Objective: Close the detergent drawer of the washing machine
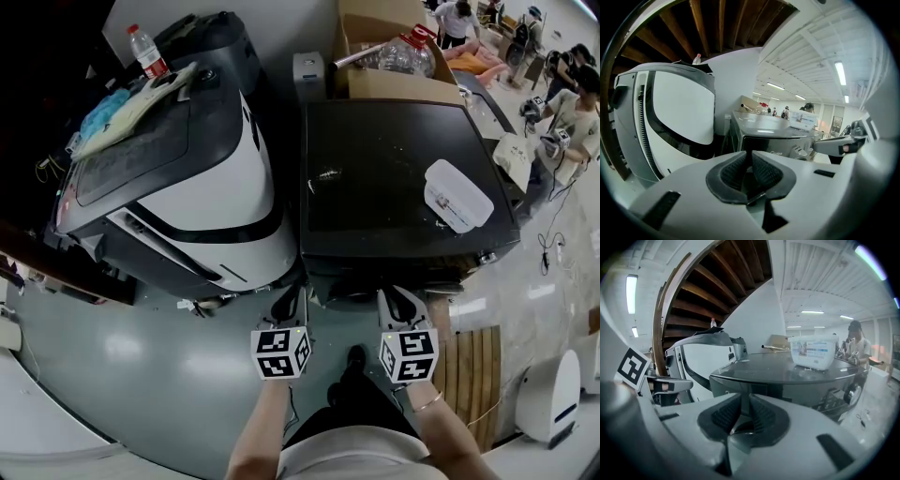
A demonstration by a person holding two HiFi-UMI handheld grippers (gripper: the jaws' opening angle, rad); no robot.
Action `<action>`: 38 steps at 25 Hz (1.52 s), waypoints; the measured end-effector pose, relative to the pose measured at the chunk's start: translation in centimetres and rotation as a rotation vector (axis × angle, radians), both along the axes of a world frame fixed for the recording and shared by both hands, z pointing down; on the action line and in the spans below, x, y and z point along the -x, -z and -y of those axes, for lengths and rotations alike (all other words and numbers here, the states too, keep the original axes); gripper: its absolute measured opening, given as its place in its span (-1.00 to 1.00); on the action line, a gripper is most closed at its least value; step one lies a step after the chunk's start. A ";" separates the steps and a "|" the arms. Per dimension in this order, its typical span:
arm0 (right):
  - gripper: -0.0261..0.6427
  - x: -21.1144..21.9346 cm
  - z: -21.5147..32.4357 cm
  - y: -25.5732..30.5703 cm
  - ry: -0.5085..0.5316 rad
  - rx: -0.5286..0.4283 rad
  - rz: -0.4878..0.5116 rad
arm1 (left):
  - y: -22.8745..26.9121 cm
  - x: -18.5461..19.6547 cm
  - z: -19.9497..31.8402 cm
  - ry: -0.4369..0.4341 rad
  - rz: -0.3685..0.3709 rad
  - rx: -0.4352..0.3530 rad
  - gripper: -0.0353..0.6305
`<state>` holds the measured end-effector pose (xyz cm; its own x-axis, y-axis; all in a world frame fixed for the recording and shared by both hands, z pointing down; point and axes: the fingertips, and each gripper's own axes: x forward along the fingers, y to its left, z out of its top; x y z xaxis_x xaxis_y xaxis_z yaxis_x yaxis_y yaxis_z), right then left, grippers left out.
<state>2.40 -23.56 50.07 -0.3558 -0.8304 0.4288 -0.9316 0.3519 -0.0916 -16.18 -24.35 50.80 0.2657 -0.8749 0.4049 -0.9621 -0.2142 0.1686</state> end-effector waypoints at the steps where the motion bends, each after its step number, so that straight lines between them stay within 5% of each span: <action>1: -0.76 0.0 -0.4 0.2 0.000 -0.005 0.006 | 0.1 0.1 -0.4 0.001 -0.002 -0.003 -0.81; 9: -0.91 -0.1 -3.3 1.8 -0.008 -0.050 0.023 | 1.5 0.3 -3.8 -0.015 0.002 -0.031 -0.86; 38: -0.92 0.7 -8.1 4.2 0.032 -0.097 0.030 | 3.9 1.9 -8.9 -0.012 0.003 -0.098 -0.91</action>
